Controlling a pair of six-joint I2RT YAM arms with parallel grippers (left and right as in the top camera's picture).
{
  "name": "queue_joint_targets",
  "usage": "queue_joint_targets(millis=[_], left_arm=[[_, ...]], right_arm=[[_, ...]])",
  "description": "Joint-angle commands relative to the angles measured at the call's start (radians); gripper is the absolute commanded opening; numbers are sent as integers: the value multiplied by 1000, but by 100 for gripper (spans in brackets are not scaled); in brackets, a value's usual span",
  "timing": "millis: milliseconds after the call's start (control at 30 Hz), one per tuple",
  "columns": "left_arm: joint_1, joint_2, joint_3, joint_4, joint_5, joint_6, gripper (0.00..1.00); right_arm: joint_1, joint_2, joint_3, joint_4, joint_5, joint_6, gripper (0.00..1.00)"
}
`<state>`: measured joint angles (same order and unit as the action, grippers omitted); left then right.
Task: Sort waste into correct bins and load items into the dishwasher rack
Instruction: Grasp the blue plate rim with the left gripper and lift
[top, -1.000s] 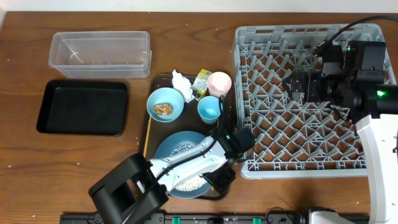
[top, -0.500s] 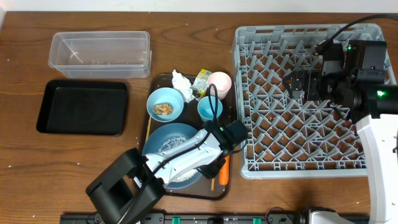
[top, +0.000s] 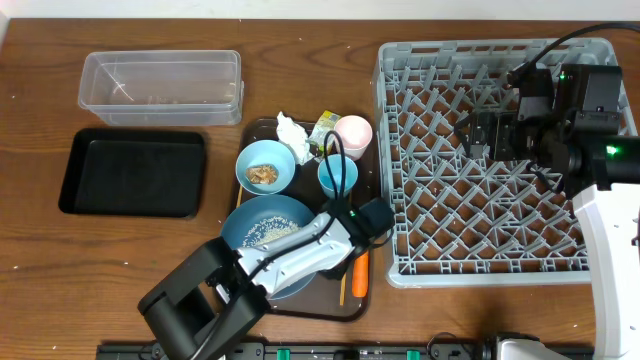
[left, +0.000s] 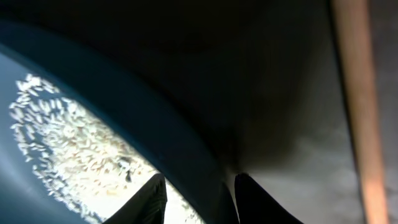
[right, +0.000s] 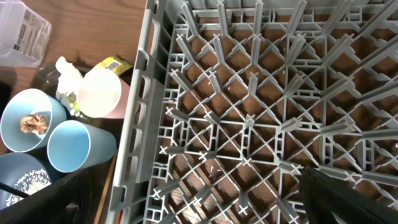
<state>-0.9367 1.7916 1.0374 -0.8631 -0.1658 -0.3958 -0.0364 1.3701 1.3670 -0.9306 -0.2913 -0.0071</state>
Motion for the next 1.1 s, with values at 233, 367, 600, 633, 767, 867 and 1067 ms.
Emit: queue_joint_targets(millis=[233, 367, 600, 633, 767, 867, 1067], left_arm=[[5, 4, -20, 6, -34, -37, 13], [5, 4, -20, -11, -34, -36, 6], [5, 4, -20, -33, -34, -29, 6], [5, 3, -18, -39, -34, -29, 6], [12, -3, 16, -109, -34, -29, 6], [28, -28, 54, -166, -34, -37, 6], [54, -138, 108, -225, -33, -52, 6]], right_arm=[[-9, 5, 18, -5, 3, 30, 99], [-9, 5, 18, -5, 3, 30, 99], [-9, 5, 18, -5, 3, 29, 99], [-9, 5, 18, -5, 3, 29, 99], [-9, 5, 18, -4, 3, 29, 99], [-9, 5, 18, -3, 3, 29, 99], [-9, 5, 18, -1, 3, 29, 99]])
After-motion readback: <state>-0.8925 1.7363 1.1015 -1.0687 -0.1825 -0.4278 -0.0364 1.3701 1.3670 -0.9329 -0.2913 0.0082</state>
